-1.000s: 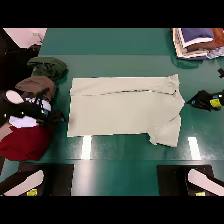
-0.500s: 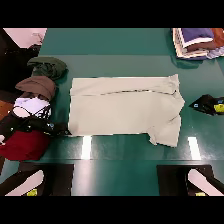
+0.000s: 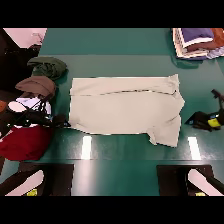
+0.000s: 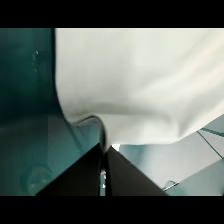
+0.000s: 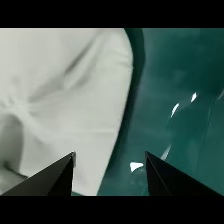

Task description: Fold the shirts.

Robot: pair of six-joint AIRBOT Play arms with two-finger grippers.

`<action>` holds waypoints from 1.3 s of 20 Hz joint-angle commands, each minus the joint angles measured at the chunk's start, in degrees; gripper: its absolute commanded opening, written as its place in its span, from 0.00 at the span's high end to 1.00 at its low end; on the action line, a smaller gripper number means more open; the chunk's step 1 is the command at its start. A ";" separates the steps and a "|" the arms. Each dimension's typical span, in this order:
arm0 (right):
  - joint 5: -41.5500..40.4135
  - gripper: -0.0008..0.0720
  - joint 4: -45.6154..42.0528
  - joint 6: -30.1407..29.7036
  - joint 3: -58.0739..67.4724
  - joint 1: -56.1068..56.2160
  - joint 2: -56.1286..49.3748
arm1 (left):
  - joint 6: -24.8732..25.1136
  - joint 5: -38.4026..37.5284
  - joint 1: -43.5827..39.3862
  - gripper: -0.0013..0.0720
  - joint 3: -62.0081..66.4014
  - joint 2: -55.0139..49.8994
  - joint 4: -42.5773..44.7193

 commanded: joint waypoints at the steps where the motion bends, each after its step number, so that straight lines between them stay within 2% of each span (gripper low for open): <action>1: -5.57 0.29 -0.85 0.09 -8.94 -0.04 0.04 | 0.07 -0.22 0.07 0.95 1.05 0.04 -0.24; 3: -8.35 0.31 2.32 -0.35 -11.96 -0.04 0.04 | 0.07 -0.04 0.07 0.95 1.05 0.02 -0.24; 5: -11.63 0.39 4.87 -0.48 -13.22 0.15 0.04 | 0.04 0.22 0.07 0.95 1.05 0.04 -0.24; 8: -14.97 0.40 7.04 -0.59 -12.81 0.79 0.04 | 0.07 0.22 0.07 0.95 1.05 0.02 -0.28; 10: -16.13 0.55 8.68 -0.59 -12.76 1.81 -0.90 | 0.04 0.20 0.07 0.95 1.05 0.02 -0.33; 11: -16.11 0.58 9.33 -0.63 -12.70 2.71 -2.12 | 0.04 0.15 0.07 0.95 1.05 0.02 -0.31; 13: -15.76 0.97 8.98 -0.61 -12.70 4.90 -4.52 | 0.09 -0.74 0.07 0.95 1.05 0.04 -0.22; 16: -12.24 0.97 5.64 -0.20 -12.61 5.22 -3.93 | 0.02 -4.26 0.09 0.96 2.75 0.13 2.78; 21: 2.78 0.97 -6.86 2.49 -12.61 -1.55 13.97 | -3.45 -10.23 0.09 0.95 5.09 10.73 12.37; 23: 7.67 0.97 -7.78 3.63 -12.61 -4.39 22.10 | -3.48 -15.04 0.07 0.95 5.09 14.60 13.20; 26: 8.63 0.97 -5.55 6.67 -12.35 -3.50 29.92 | -5.88 -20.90 0.07 0.95 5.49 15.74 12.17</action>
